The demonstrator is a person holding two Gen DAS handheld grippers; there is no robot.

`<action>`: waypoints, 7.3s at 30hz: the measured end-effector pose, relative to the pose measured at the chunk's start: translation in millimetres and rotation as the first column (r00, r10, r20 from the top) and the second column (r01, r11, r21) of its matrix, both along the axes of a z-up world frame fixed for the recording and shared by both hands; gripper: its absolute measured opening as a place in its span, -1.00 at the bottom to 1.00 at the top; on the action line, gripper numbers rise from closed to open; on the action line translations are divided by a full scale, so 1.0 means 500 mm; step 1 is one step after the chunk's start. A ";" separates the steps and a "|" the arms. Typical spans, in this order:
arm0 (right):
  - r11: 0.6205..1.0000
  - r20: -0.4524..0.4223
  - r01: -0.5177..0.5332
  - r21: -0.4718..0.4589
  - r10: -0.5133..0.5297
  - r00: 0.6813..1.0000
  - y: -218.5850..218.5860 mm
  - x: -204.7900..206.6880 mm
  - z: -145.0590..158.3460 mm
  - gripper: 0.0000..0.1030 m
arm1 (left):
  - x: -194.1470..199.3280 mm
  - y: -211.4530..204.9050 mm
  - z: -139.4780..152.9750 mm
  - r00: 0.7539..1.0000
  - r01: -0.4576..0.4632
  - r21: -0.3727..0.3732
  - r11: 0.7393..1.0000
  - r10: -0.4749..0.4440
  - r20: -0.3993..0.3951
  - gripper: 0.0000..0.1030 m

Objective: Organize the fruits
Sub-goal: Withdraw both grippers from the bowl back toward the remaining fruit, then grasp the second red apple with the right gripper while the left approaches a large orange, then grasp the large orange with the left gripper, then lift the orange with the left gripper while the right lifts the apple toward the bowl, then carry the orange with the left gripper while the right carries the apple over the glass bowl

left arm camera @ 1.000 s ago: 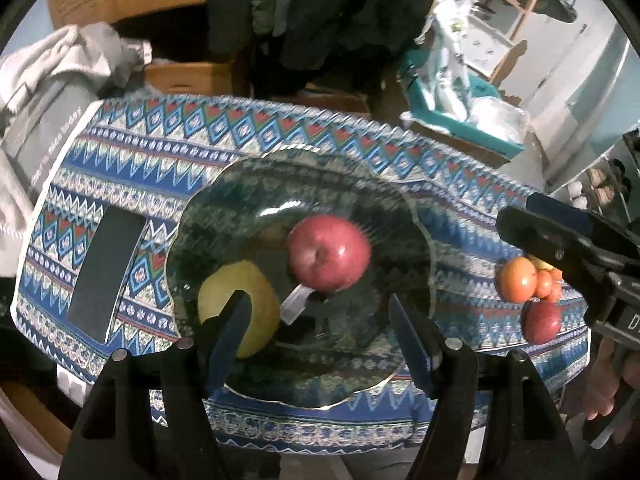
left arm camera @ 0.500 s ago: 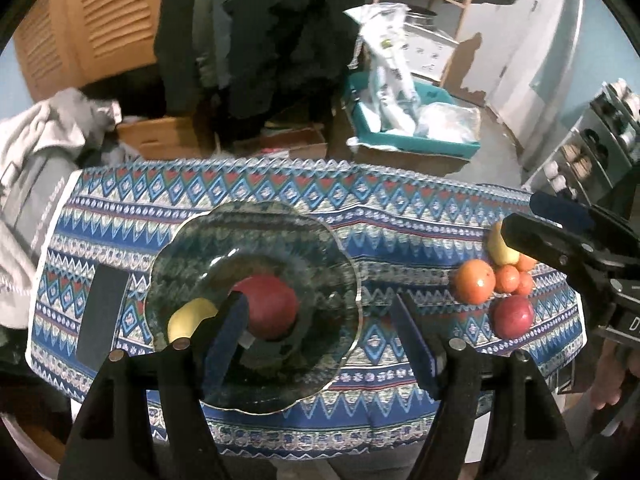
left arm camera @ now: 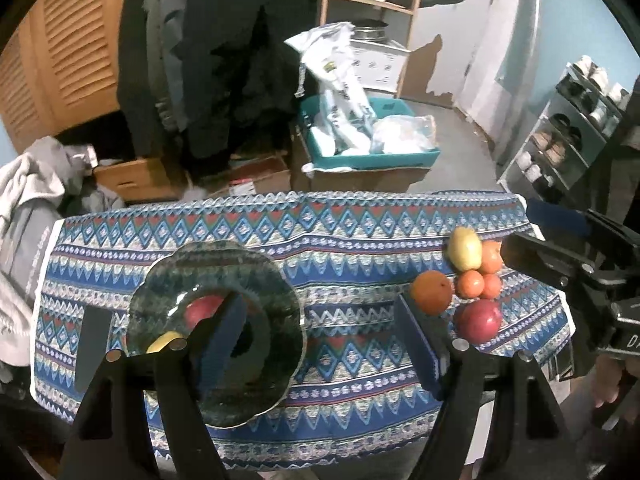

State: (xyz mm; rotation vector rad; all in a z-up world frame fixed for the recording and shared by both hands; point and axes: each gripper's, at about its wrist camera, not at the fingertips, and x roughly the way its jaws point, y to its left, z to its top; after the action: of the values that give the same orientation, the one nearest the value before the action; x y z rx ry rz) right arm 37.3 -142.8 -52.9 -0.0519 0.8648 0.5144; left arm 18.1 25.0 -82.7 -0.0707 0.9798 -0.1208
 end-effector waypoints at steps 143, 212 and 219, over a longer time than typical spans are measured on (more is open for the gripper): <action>0.948 -0.193 0.315 -0.046 -0.318 0.928 -0.350 0.073 -0.237 0.49 | 0.133 -0.324 -0.239 0.934 0.290 -0.034 0.956 -0.291 -0.210 0.36; 0.990 -0.026 -0.103 0.094 0.106 0.994 0.128 0.072 -0.002 0.49 | -0.003 0.129 -0.035 0.998 -0.066 -0.145 0.987 0.066 -0.008 0.36; 0.986 -0.051 -0.151 0.075 0.155 0.987 0.200 0.081 -0.027 0.49 | -0.010 0.186 -0.074 0.991 -0.130 -0.141 0.981 0.125 -0.047 0.36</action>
State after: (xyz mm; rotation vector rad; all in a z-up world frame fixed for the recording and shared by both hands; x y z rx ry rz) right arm 77.6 -42.7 -66.2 -0.0387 0.9014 0.6927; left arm 13.0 118.0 -119.5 -0.2686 1.0011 -0.0724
